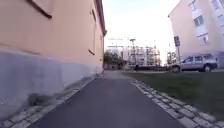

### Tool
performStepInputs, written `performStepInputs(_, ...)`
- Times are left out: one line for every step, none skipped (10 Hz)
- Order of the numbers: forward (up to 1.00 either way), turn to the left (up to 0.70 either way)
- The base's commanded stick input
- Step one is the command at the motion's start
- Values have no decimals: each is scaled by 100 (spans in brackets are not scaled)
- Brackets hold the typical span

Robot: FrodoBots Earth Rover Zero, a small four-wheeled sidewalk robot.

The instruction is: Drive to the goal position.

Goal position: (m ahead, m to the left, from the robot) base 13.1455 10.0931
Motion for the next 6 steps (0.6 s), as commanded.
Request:
performStepInputs(50, 0)
performStepInputs(50, 0)
performStepInputs(50, 0)
performStepInputs(50, 0)
performStepInputs(50, 0)
performStepInputs(50, 0)
